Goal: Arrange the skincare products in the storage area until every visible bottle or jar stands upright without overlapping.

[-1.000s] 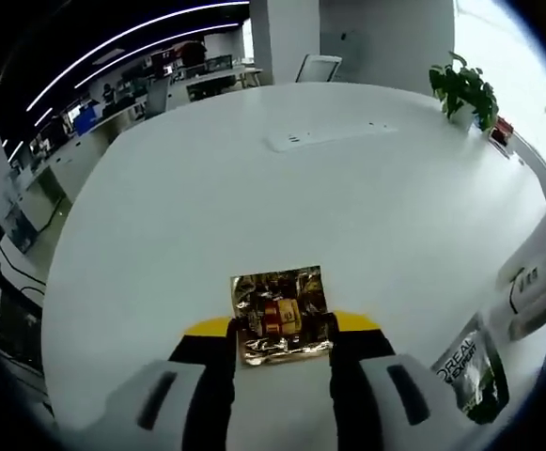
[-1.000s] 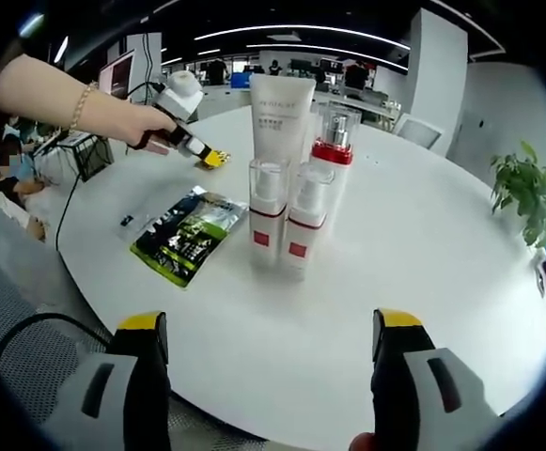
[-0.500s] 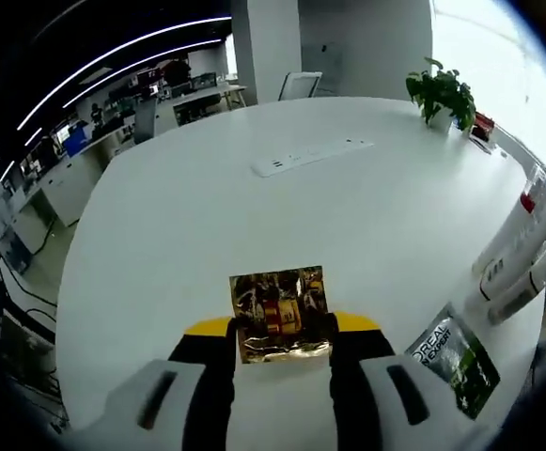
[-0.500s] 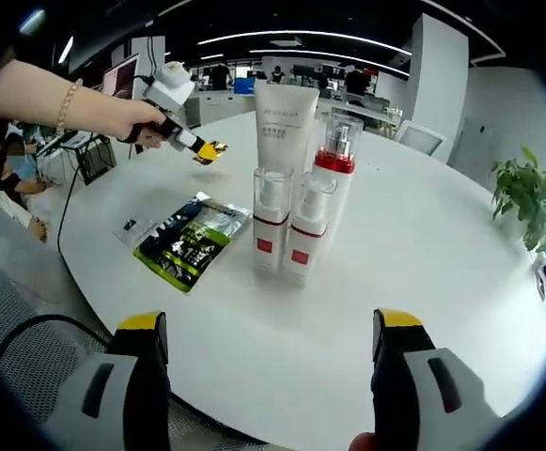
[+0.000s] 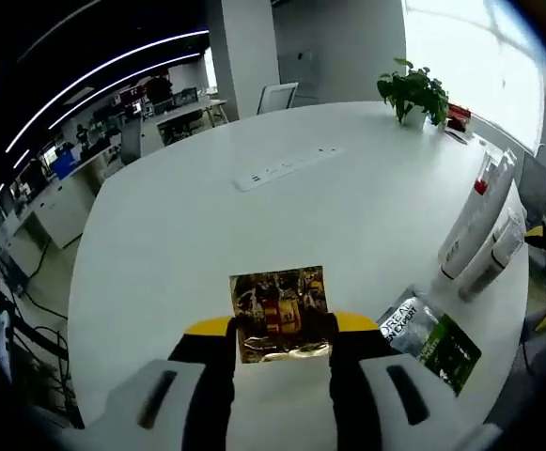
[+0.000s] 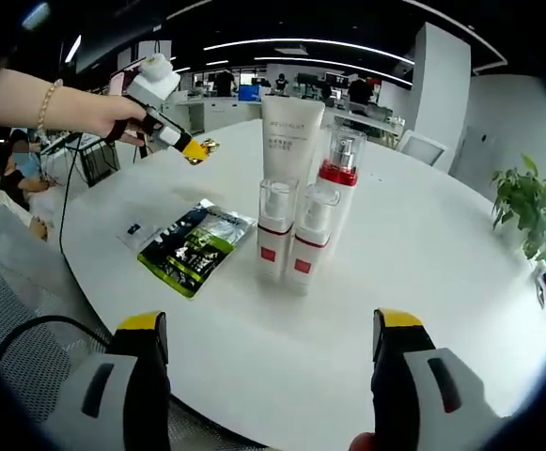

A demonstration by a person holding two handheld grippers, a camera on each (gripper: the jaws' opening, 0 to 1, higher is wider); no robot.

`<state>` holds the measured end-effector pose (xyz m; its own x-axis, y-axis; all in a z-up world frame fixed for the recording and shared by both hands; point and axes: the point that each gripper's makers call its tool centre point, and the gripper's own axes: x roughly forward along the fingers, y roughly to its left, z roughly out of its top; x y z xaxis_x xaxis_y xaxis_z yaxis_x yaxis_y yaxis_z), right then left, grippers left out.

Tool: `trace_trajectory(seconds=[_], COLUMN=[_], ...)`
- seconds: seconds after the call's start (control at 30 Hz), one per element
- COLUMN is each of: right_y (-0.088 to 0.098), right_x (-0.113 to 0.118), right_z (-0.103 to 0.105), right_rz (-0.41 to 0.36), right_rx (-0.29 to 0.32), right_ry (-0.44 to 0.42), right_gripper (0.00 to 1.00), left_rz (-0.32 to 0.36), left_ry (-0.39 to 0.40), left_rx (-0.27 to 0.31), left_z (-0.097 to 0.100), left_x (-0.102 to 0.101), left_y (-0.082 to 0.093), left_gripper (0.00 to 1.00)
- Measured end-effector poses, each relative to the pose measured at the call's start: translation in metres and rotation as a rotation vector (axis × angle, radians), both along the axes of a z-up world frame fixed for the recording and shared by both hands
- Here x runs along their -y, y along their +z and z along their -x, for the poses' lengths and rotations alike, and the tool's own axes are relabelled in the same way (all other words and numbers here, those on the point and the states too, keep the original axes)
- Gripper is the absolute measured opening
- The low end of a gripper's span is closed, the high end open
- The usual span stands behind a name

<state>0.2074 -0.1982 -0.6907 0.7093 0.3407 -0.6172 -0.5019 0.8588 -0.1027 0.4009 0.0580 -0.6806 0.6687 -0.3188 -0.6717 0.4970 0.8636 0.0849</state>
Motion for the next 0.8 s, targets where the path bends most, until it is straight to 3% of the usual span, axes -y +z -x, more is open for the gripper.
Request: trace_trajectory(seconds=[0.27,0.8], right_y=[-0.001,0.004], right_x=[-0.001,-0.008], right_z=[0.000,0.002], right_rz=[0.000,0.013], right_rx=[0.004,0.008], right_ry=[0.009,0.054], right_gripper=[0.90,0.85], left_rz=[0.008,0.063], left_ry=[-0.034,-0.102], left_rx=[0.024,0.065], left_z=[0.012,0.058], left_x=[-0.001,-0.007], left_y=[0.011,0.040], left_gripper=[0.38,0.38])
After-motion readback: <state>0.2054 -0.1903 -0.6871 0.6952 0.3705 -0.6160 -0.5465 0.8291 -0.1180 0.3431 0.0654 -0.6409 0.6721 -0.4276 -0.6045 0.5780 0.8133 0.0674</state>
